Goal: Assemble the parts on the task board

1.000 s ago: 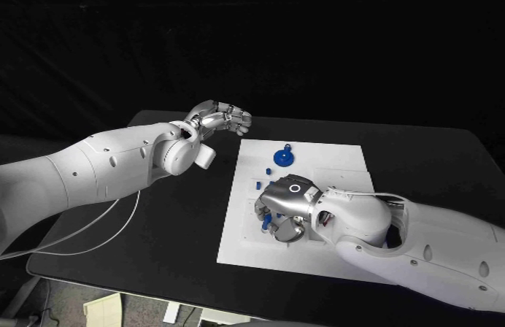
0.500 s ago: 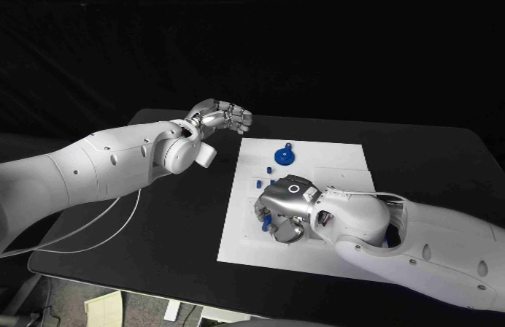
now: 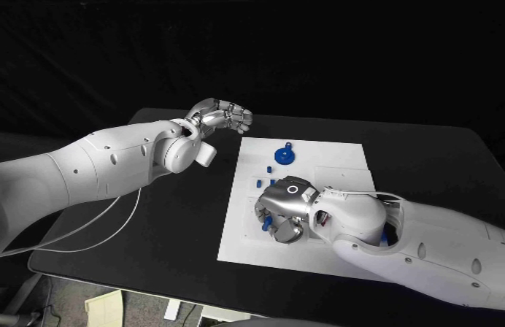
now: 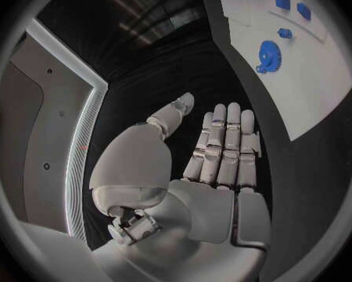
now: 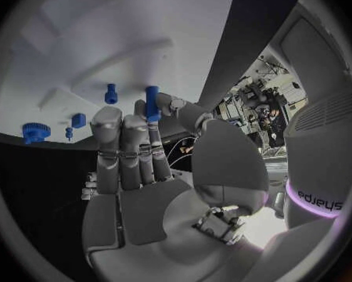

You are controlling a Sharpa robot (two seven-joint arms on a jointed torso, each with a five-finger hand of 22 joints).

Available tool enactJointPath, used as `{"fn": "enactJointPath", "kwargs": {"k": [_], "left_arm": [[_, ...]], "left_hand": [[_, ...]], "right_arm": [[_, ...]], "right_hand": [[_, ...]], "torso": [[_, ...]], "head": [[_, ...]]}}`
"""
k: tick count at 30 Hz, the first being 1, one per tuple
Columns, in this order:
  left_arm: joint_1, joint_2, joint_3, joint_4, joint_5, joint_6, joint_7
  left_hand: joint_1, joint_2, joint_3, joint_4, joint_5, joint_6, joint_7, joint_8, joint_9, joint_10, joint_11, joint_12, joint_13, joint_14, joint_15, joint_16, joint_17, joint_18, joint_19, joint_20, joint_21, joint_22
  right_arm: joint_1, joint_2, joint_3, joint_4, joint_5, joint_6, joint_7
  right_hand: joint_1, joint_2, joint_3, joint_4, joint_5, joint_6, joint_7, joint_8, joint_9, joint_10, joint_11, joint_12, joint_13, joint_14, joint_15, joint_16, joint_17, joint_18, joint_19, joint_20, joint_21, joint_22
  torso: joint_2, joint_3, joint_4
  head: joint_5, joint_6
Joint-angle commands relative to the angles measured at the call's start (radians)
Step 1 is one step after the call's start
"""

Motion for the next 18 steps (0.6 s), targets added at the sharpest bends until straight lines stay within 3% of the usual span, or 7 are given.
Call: {"fn": "enactJointPath", "kwargs": {"k": [1,9,12,16,18], "left_arm": [[0.001,0.000,0.001,0.002,0.005,0.013,0.006],[0.001,0.002,0.001,0.001,0.005,0.014,0.005],[0.001,0.003,0.001,-0.002,0.005,0.015,0.005],[0.001,0.004,0.001,-0.003,0.005,0.015,0.005],[0.001,0.005,0.001,-0.003,0.005,0.015,0.005]], "left_hand": [[-0.011,-0.001,-0.004,0.004,-0.006,-0.010,0.000,0.007,-0.001,-0.007,-0.002,-0.005,-0.001,0.001,0.001,-0.005,0.002,0.019,0.007,0.001,-0.006,0.001],[-0.012,0.000,-0.004,0.004,-0.006,-0.010,0.000,0.007,-0.001,-0.007,-0.002,-0.005,-0.001,0.001,0.001,-0.006,0.002,0.019,0.007,0.001,-0.006,0.002],[-0.012,0.000,-0.004,0.004,-0.006,-0.010,0.000,0.007,-0.001,-0.007,-0.002,-0.005,-0.001,0.001,0.001,-0.006,0.002,0.019,0.007,0.001,-0.006,0.002],[-0.012,0.000,-0.004,0.004,-0.006,-0.010,0.000,0.007,-0.001,-0.007,-0.002,-0.005,-0.001,0.001,0.001,-0.006,0.003,0.018,0.007,0.001,-0.006,0.002],[-0.012,0.000,-0.004,0.004,-0.006,-0.010,0.000,0.007,-0.001,-0.007,-0.002,-0.005,-0.001,0.001,0.001,-0.006,0.003,0.018,0.007,0.001,-0.006,0.002]], "right_arm": [[0.000,0.001,-0.003,-0.003,-0.006,0.019,-0.001],[0.000,0.007,-0.010,-0.006,0.019,0.008,0.015],[0.000,0.010,-0.014,-0.007,0.040,-0.002,0.028],[0.000,0.009,-0.016,-0.008,0.055,-0.015,0.027],[0.000,0.007,-0.016,-0.009,0.057,-0.025,0.027]], "right_hand": [[0.009,0.002,0.007,-0.001,0.003,0.006,-0.001,0.007,0.001,0.055,-0.005,0.006,0.001,-0.016,-0.013,0.003,0.001,0.123,-0.004,-0.006,0.006,0.021],[0.007,0.002,0.006,0.000,0.004,0.006,-0.001,0.006,0.001,0.055,-0.005,0.006,0.001,-0.017,-0.012,0.003,0.001,0.123,-0.004,-0.006,0.006,0.021],[-0.005,-0.004,-0.001,0.003,0.024,0.000,0.002,0.002,0.001,0.049,-0.003,0.001,0.002,-0.021,-0.010,0.000,-0.002,0.123,-0.009,-0.003,0.005,0.019],[-0.041,-0.023,-0.056,-0.001,0.047,-0.011,0.006,-0.002,0.001,0.038,0.002,-0.006,0.001,-0.024,-0.007,-0.005,-0.007,0.123,-0.013,0.000,0.003,0.017],[-0.052,-0.029,-0.110,-0.017,0.033,-0.027,0.011,-0.010,0.000,0.026,0.006,-0.015,0.000,-0.026,-0.002,-0.008,-0.012,0.123,-0.017,0.000,-0.001,0.015]], "torso": [[0.000,0.0001,-0.0002],[0.000,-0.0006,-0.0003],[0.000,-0.0004,0.0000],[0.000,-0.0004,-0.0004],[0.000,-0.0008,-0.0006]], "head": [[0.000,0.000],[0.001,-0.002],[0.001,-0.002],[0.000,-0.003],[0.000,-0.003]]}}
